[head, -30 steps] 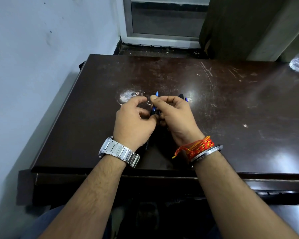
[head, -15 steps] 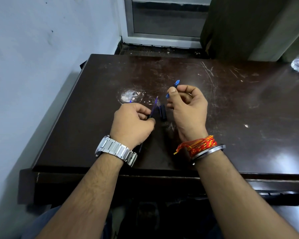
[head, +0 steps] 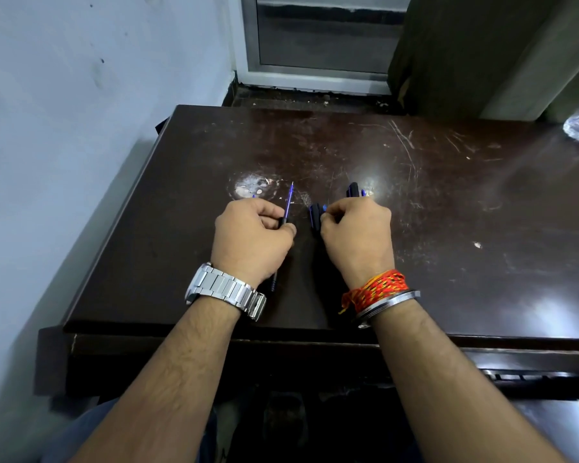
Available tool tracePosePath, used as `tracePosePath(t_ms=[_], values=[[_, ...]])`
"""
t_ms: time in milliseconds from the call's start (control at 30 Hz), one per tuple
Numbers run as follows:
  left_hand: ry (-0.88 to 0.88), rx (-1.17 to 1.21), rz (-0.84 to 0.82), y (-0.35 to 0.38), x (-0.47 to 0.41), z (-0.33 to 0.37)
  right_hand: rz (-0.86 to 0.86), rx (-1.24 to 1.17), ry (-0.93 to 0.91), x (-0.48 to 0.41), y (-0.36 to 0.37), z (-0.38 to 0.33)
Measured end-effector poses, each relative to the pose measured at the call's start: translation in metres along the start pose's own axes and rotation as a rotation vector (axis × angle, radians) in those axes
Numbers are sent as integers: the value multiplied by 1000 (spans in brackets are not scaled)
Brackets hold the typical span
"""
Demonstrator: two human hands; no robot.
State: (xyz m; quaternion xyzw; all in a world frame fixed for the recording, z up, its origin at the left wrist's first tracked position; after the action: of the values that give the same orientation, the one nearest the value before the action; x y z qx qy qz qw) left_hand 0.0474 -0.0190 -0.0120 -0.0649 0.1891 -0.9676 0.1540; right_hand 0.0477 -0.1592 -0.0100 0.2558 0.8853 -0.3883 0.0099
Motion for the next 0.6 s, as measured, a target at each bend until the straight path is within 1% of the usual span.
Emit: tracePosePath(t_ms=[267,400,433,467,567,600], values=[[13,-24,-32,1,2,0,-9,11,-7,0,-1,0],[62,-61,-5,1,3,1,113,-40,-91,4,-2,-8],[84,-81,6,0,3,2,107,-92,-94,4,-1,-10],[104,-98,11,-1,4,4,65,-157,-69,4,0,-11],[129,-111,-17,-2,6,7,-154,-305,71,5,7,-11],[134,-111,-29,-2,7,8,-194,-336,101,5,10,-10]])
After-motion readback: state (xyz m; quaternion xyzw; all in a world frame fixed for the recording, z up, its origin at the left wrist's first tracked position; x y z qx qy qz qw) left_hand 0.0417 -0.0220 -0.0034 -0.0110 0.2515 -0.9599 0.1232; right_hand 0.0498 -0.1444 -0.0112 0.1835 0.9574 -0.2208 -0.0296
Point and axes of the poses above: each hand's wrist, its own x-axis away from the middle knuckle, its own y-axis out of the palm, z = x × y, the point moved 1 cm from there along -x, towards the middle knuckle, and after that the axes turned 8 degrees about z, right-handed, at the moved point
